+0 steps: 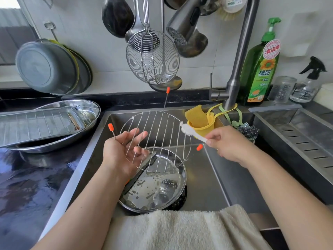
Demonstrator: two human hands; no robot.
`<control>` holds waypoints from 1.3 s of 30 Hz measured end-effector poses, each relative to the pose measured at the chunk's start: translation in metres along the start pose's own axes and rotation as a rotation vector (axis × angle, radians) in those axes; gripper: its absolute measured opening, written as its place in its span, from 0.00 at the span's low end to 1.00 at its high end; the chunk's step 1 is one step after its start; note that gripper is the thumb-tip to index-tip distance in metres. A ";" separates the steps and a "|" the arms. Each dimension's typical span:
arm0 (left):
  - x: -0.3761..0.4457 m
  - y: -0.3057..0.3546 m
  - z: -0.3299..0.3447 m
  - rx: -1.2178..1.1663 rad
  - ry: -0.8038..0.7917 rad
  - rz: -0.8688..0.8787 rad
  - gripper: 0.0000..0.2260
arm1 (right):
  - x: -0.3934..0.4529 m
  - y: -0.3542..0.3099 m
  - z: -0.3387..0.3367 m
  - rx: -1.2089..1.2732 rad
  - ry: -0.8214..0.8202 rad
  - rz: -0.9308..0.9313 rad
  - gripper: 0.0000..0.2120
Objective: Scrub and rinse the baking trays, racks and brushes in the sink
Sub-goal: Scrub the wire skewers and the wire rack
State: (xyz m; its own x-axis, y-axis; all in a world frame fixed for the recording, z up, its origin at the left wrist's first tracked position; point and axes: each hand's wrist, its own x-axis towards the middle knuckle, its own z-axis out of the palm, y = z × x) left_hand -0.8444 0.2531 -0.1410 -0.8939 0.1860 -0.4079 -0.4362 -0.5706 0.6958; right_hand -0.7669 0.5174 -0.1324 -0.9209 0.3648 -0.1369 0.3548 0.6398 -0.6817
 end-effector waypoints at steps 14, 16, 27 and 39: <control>0.001 -0.002 0.001 0.231 -0.068 0.028 0.15 | 0.002 0.000 0.015 0.166 0.078 0.037 0.09; 0.003 -0.001 0.000 0.218 -0.060 0.026 0.15 | 0.002 0.002 0.014 0.189 0.075 0.052 0.07; 0.004 -0.001 -0.001 0.186 -0.005 0.041 0.14 | -0.007 -0.003 0.011 0.055 -0.099 0.204 0.12; -0.003 -0.012 0.014 0.316 -0.231 0.081 0.21 | -0.003 -0.003 0.011 0.139 0.213 0.043 0.10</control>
State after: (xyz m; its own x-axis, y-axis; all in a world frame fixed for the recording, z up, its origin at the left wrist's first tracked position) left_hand -0.8383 0.2705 -0.1399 -0.9108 0.3460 -0.2252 -0.3410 -0.3231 0.8828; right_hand -0.7666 0.5075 -0.1378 -0.8459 0.5329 -0.0234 0.3534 0.5270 -0.7729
